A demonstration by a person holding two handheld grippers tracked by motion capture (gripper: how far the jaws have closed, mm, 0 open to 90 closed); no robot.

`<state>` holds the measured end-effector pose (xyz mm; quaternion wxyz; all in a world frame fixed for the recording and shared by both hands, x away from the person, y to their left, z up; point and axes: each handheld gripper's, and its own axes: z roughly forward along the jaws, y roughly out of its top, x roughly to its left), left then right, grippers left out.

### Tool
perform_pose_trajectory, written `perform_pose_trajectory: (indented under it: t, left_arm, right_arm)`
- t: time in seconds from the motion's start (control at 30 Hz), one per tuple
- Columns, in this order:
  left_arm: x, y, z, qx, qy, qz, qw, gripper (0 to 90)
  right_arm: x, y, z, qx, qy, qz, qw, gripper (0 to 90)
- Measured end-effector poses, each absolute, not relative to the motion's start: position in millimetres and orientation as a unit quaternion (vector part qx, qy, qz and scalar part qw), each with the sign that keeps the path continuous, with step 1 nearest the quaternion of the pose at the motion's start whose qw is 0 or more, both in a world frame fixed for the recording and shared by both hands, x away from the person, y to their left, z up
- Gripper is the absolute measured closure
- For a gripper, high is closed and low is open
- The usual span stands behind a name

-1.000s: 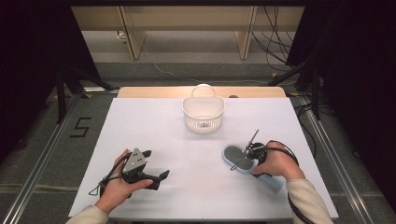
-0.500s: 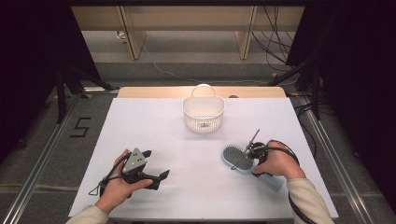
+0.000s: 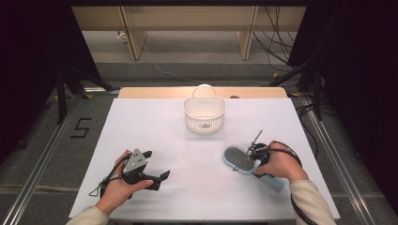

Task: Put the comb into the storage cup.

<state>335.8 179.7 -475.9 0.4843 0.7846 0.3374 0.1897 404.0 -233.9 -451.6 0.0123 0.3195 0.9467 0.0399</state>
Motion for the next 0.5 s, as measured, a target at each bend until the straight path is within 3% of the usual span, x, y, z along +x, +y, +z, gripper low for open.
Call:
perform_pose_trajectory:
  t: [0.5]
  left_arm:
    - [336.0, 180.3, -475.7, 0.784, 0.340, 0.191, 0.483, 2.1]
  right_arm:
    - [403.8, -235.9, -450.8, 0.334, 0.941, 0.047, 0.011, 70.5]
